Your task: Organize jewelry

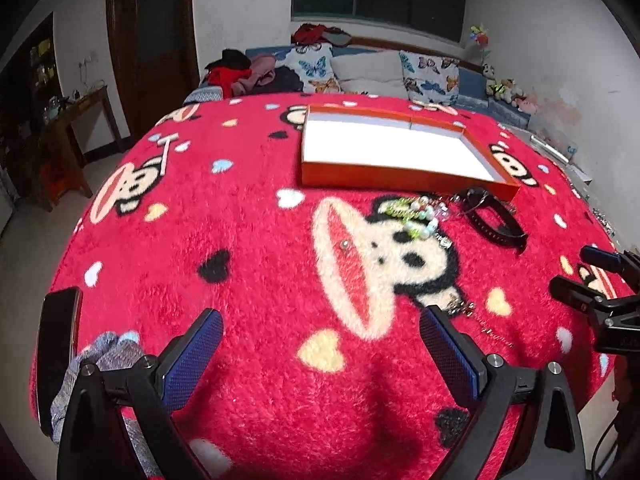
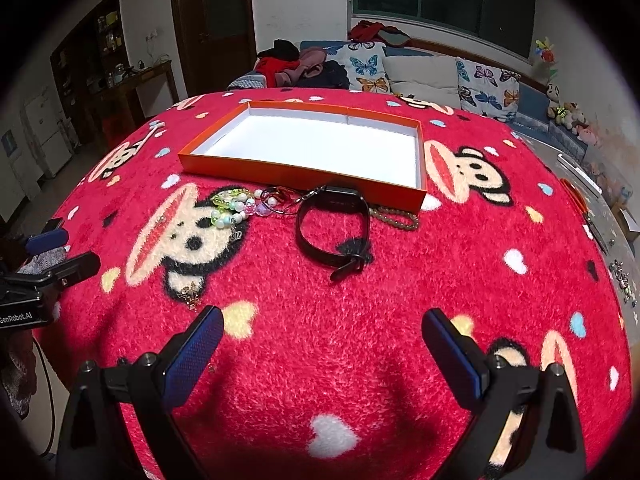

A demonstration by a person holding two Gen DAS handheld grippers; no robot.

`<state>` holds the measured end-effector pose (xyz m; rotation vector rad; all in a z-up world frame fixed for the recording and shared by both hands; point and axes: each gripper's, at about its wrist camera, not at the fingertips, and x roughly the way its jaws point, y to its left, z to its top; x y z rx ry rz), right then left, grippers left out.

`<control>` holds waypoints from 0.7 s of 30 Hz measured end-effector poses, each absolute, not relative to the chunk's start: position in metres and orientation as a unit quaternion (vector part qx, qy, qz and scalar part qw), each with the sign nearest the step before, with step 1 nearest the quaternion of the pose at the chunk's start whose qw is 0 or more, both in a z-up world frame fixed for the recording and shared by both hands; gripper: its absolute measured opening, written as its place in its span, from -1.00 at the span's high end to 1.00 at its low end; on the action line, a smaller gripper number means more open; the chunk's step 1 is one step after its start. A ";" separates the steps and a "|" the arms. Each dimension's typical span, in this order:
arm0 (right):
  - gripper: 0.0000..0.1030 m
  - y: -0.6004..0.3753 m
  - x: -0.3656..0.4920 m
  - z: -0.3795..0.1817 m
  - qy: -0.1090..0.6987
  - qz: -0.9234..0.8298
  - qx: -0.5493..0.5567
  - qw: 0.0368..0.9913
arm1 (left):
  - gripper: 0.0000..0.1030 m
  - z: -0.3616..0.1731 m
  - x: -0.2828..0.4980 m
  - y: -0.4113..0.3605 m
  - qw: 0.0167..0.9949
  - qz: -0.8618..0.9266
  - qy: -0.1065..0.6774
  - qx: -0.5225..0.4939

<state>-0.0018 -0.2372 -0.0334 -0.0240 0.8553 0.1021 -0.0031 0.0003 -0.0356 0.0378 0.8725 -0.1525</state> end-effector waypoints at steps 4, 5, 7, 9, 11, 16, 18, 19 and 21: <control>-1.00 -0.238 -0.001 -0.036 0.418 0.051 -0.009 0.907 | -1.00 -0.041 0.000 0.003 0.894 -0.075 0.441 0.011; -1.00 -0.238 -0.001 -0.036 0.419 0.051 -0.009 0.907 | -1.00 -0.042 0.000 0.002 0.893 -0.076 0.443 0.010; -1.00 -0.238 -0.001 -0.036 0.420 0.052 -0.009 0.906 | -1.00 -0.043 0.000 0.001 0.892 -0.077 0.445 0.011; -1.00 -0.238 -0.002 -0.036 0.420 0.052 -0.008 0.906 | -1.00 -0.042 -0.001 0.000 0.893 -0.077 0.444 0.012; -1.00 -0.238 -0.001 -0.037 0.421 0.053 -0.007 0.905 | -1.00 -0.042 -0.002 -0.002 0.891 -0.079 0.447 0.013; -1.00 -0.237 0.000 -0.037 0.422 0.055 -0.006 0.905 | -1.00 -0.042 -0.005 -0.009 0.889 -0.084 0.449 0.024; -1.00 -0.237 -0.001 -0.037 0.422 0.055 -0.006 0.905 | -1.00 -0.042 -0.006 -0.009 0.889 -0.085 0.449 0.025; -1.00 -0.237 -0.001 -0.037 0.422 0.056 -0.006 0.905 | -1.00 -0.042 -0.005 -0.010 0.889 -0.084 0.450 0.024; -1.00 -0.237 -0.001 -0.037 0.422 0.055 -0.006 0.905 | -1.00 -0.042 -0.005 -0.010 0.888 -0.084 0.451 0.024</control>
